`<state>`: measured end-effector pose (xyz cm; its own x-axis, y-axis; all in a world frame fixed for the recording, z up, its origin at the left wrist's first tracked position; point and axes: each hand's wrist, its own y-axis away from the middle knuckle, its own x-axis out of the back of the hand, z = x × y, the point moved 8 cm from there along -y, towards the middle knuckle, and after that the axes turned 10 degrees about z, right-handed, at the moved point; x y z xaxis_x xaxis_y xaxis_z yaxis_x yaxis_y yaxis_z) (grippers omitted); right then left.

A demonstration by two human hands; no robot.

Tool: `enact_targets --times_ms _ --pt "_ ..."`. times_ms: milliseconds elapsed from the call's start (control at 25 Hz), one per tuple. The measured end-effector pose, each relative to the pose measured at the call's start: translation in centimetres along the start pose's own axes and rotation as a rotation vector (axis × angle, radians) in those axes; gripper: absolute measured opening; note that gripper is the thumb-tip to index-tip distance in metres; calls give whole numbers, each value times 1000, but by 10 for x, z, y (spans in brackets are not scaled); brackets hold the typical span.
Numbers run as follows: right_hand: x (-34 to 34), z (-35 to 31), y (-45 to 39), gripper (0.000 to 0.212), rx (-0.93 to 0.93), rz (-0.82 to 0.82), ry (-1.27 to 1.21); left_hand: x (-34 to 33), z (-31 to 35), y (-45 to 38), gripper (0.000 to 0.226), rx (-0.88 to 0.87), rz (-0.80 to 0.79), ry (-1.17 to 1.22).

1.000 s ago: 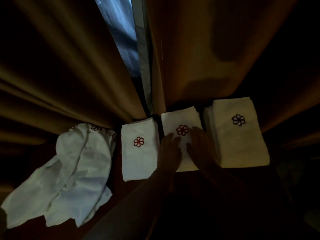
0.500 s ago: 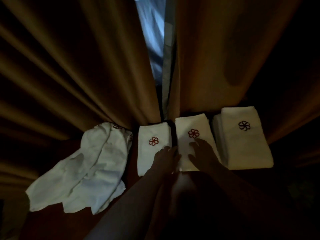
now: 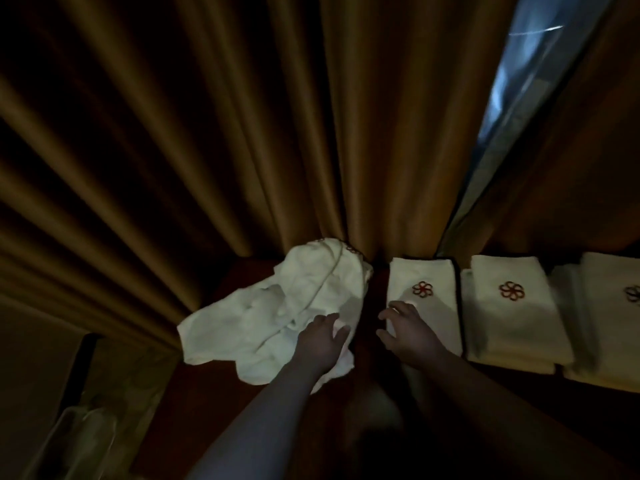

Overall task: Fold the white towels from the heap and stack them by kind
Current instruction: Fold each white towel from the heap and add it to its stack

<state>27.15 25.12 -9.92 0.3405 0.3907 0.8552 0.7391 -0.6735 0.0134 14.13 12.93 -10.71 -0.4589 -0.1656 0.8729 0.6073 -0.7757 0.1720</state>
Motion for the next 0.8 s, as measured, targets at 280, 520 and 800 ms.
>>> enact_targets --times_ms 280,520,800 --pt "-81 -96 -47 32 10 -81 -29 58 -148 -1 47 153 43 129" --pt "-133 -133 -87 31 14 -158 1 57 -216 -20 42 231 10 181" --pt "-162 -129 -127 61 53 -295 -48 13 -213 -34 53 282 -17 245"
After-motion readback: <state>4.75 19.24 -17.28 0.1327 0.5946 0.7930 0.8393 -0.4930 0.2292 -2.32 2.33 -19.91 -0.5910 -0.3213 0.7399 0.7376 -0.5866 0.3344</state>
